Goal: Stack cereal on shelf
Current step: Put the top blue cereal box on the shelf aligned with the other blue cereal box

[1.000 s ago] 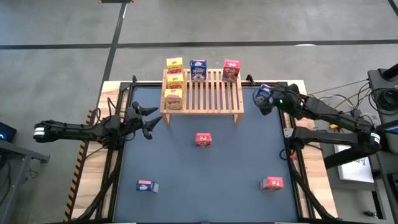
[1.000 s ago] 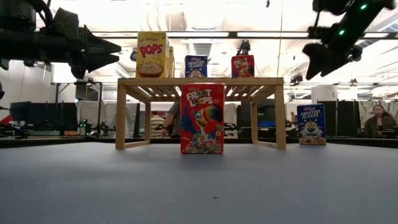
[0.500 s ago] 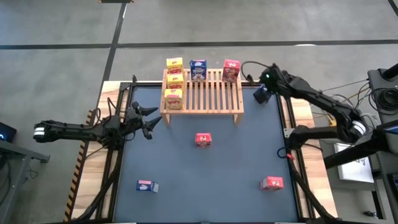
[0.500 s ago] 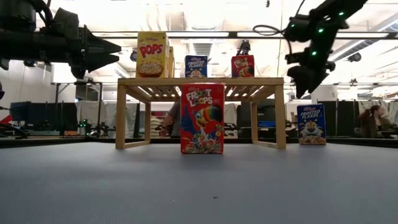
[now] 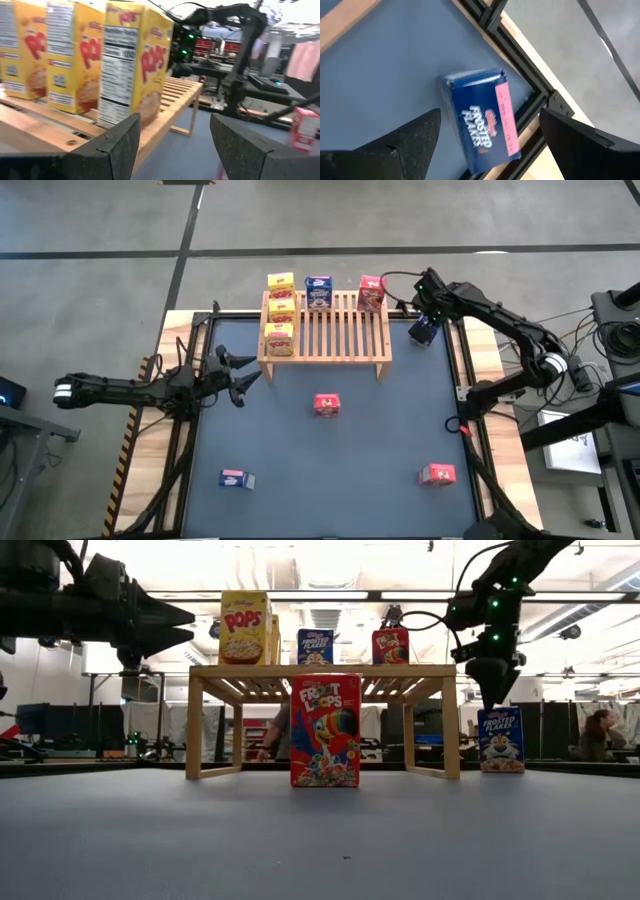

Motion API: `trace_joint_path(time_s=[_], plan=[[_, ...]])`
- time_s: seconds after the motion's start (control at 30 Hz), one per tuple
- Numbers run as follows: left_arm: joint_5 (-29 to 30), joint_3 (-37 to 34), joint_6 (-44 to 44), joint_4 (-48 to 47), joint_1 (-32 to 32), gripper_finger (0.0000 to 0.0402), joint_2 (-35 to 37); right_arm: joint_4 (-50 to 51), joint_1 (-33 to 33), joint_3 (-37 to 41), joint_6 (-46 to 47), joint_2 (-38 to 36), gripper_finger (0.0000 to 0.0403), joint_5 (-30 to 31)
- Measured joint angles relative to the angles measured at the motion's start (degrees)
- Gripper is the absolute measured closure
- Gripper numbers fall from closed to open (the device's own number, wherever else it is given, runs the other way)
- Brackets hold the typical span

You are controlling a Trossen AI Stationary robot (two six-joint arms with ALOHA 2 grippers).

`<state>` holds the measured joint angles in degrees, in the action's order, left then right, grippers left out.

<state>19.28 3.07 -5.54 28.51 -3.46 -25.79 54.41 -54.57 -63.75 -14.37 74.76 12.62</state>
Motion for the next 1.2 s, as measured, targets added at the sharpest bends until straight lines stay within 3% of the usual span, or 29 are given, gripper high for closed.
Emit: trace_joint_path(time_s=[0.37, 0.9, 1.2], plan=[[-0.5, 0.0, -1.0, 0.0, 0.0, 0.0178, -0.9, -3.3, -2.6, 2.0, -0.7, 0.2, 0.0076, -5.7], [-0.4, 0.0, -1.5, 0.0, 0.0, 0.0178, -0.9, -3.5, -2.9, 2.2, 2.4, 5.1, 0.0078, -5.1], [-0.4, 0.0, -1.5, 0.0, 0.0, 0.0178, -0.9, -3.8, -3.2, 2.2, 2.8, 3.5, 0.0078, -5.2]])
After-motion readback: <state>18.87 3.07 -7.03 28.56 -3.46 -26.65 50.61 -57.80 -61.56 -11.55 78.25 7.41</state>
